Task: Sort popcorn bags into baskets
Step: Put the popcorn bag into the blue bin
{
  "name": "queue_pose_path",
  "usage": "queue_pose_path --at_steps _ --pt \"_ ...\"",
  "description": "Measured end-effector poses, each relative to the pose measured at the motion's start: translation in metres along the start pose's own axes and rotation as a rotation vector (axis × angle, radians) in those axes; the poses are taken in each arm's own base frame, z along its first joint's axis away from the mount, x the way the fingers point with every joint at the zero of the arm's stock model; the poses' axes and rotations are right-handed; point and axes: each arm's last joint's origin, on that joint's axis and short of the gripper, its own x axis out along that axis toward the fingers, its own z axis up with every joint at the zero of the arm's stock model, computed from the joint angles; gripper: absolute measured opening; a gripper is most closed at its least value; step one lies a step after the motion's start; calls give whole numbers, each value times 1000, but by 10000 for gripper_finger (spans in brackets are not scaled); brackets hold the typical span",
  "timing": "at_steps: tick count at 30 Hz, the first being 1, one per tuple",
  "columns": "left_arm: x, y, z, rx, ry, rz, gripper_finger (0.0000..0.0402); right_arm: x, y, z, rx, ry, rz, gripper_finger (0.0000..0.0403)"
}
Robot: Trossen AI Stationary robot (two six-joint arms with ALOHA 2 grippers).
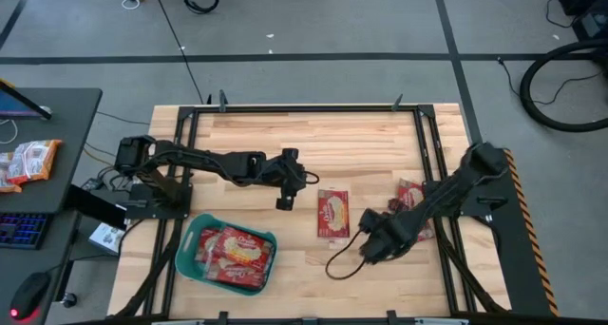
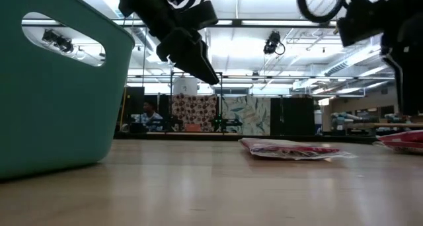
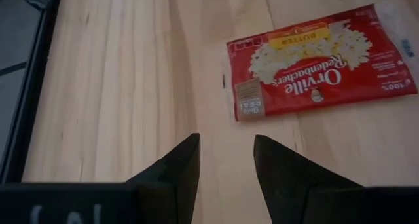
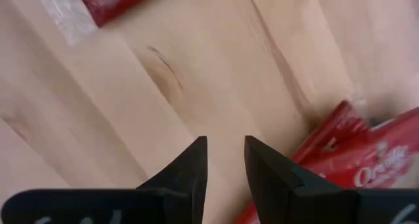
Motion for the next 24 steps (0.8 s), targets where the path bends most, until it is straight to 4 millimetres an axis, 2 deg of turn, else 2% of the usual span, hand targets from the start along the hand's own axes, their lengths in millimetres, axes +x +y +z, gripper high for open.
queue_pose_path --at_steps 2,6,10,15,20,24 --pt "0 1 0 -1 1 1 148 -3 11 3 -32 -1 -100 107" --pt "0 1 -1 -2 2 2 148 -4 19 5 -57 24 -318 108" --pt "0 1 -1 2 8 1 148 8 27 4 -81 124 -387 121" --pt "0 1 -1 24 5 1 148 23 33 3 -70 157 -431 174" --pt "0 2 -1 25 5 2 148 28 34 2 31 132 -438 237" --pt "0 2 -1 24 6 1 148 34 32 -2 96 173 -441 268"
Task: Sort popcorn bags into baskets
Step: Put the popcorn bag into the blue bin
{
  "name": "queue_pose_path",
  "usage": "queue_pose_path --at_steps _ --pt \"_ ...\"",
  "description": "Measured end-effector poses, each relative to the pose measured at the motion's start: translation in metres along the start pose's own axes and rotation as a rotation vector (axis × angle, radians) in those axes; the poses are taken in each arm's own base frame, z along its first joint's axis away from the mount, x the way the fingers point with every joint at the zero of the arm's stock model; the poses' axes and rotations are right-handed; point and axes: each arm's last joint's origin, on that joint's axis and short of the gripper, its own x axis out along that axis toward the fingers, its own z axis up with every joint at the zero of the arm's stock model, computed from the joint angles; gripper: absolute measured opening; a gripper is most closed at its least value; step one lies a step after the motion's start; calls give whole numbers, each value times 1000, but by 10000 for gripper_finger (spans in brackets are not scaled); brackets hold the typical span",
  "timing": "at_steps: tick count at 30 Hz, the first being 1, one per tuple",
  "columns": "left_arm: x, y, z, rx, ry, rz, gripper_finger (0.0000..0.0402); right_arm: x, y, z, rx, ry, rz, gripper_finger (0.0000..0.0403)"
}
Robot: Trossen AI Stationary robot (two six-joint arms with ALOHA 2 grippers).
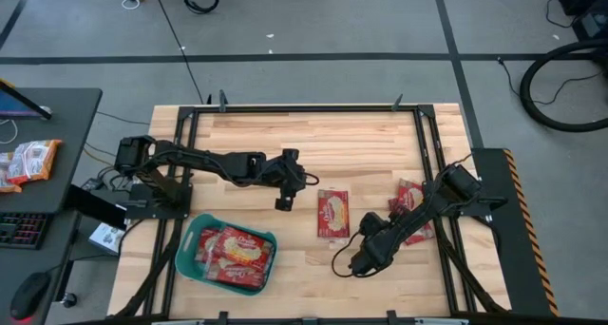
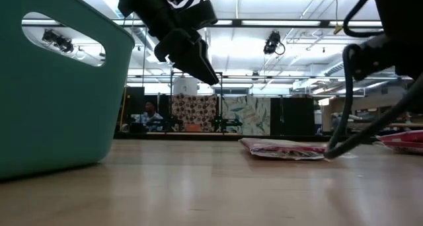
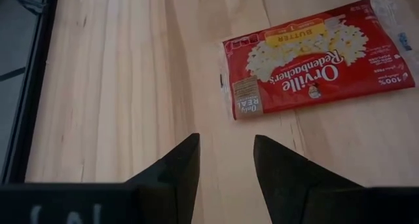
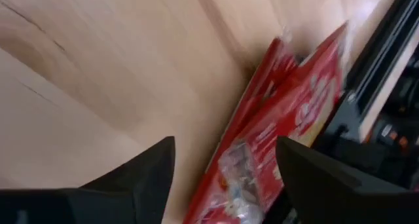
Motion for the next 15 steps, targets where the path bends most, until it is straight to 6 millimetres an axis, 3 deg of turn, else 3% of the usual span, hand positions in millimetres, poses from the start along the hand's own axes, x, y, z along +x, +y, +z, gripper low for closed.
queue_pose_path --at_steps 8,15 --pt "0 0 -1 2 9 -3 148 23 -2 -10 50 57 -40 264" --pt "0 -1 -1 2 14 -5 148 38 -7 -16 37 69 -96 229"
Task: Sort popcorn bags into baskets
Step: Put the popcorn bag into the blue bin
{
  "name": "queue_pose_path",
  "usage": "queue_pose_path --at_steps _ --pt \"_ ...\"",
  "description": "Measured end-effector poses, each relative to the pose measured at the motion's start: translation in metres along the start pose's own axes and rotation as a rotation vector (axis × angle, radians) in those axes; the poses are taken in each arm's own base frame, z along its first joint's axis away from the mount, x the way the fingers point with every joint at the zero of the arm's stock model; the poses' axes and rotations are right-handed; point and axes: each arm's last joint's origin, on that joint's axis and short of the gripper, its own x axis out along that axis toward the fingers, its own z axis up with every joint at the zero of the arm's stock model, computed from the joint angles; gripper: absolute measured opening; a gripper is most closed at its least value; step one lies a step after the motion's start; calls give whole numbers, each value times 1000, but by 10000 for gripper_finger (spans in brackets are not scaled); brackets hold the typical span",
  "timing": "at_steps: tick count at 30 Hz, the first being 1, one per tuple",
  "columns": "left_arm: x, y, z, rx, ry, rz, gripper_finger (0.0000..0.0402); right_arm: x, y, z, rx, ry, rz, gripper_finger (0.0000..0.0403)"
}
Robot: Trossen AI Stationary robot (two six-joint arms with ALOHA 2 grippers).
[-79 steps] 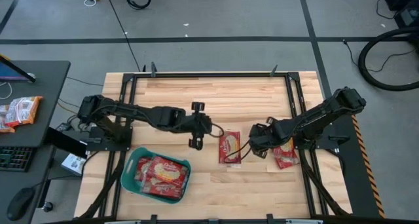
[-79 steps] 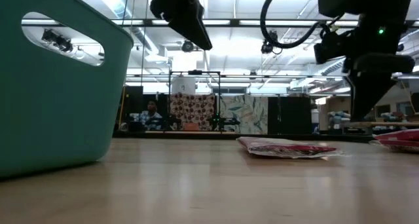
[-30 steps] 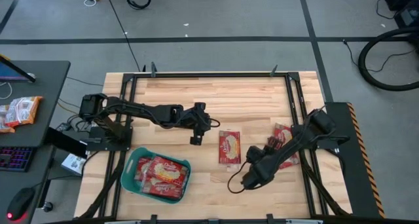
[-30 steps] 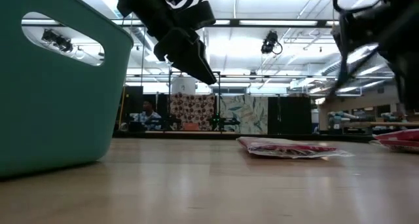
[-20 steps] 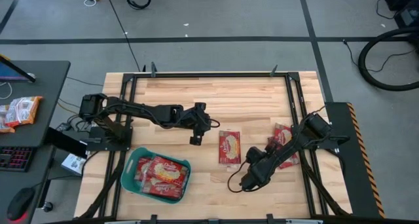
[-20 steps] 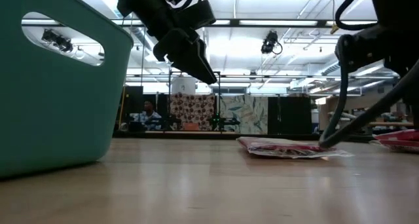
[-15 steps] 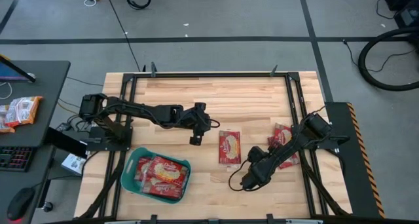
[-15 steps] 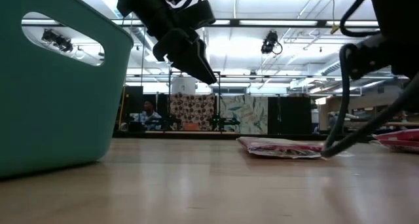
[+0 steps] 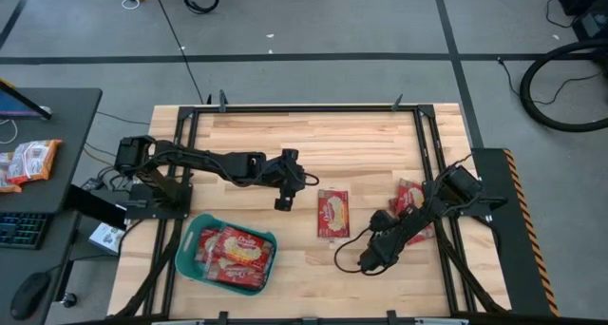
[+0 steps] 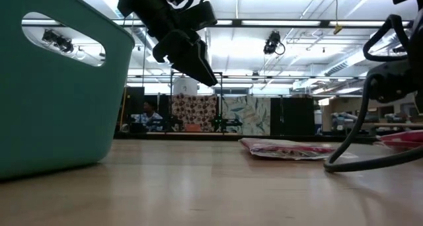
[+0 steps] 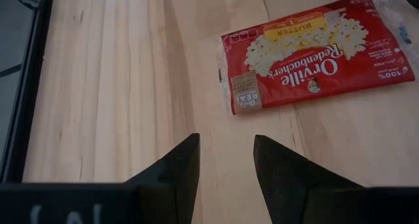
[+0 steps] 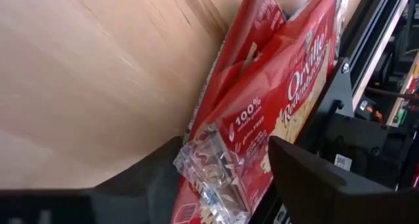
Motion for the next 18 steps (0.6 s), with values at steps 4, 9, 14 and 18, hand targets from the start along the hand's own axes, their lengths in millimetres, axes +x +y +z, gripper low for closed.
queue_pose_path --at_steps 4,9,14,18 --pt "0 0 0 0 0 0 148 1 -1 0 -30 -10 -9 179" --pt "0 0 0 1 1 -1 148 1 -1 0 -58 -19 -9 97" --pt "0 -1 0 1 0 -1 148 -3 0 1 -85 -31 -3 15" --pt "0 0 0 0 -4 1 148 -16 3 4 -119 -93 37 12"
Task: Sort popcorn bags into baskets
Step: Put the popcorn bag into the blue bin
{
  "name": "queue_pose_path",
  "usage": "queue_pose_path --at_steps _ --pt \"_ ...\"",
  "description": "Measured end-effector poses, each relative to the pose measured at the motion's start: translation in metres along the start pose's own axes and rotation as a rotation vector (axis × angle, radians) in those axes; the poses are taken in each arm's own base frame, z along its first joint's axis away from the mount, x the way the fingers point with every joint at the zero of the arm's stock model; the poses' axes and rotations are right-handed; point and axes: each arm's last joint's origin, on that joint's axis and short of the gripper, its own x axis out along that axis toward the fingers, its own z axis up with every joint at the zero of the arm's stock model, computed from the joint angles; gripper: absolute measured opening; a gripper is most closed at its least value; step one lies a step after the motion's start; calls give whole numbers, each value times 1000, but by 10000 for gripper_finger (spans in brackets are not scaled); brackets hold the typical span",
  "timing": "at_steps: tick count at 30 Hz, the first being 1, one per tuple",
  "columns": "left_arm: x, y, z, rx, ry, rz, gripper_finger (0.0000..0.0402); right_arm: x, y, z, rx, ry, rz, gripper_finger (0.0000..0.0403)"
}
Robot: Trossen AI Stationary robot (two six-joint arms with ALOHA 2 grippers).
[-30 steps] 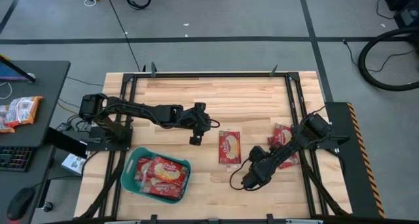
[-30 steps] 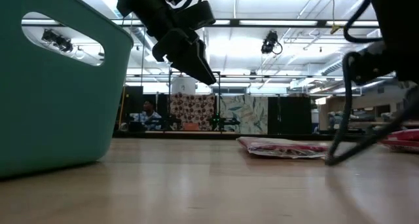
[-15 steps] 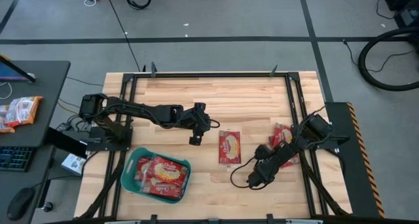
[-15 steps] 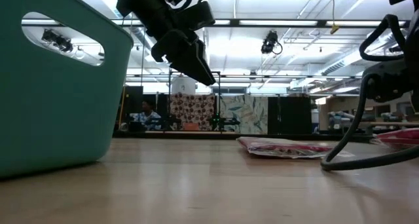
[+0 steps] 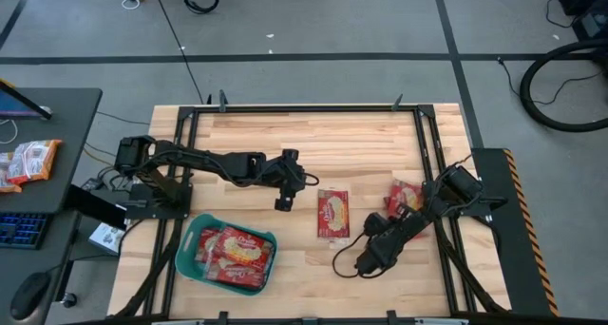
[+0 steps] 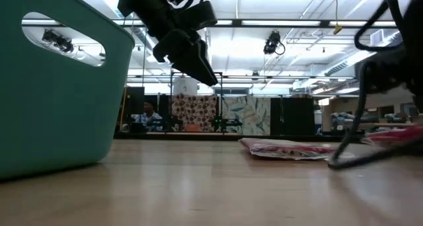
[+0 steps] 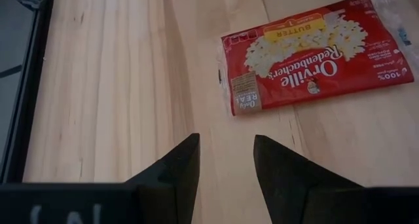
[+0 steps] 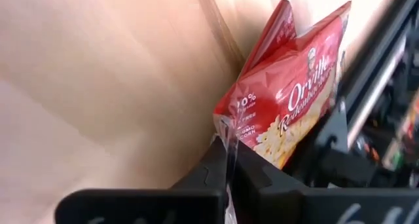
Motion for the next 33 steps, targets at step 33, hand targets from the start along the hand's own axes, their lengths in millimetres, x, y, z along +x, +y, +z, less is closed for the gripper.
queue_pose_path --at_steps 33 --pt "16 -43 13 -16 -122 -197 272 -62 -18 37 -361 -814 132 2"
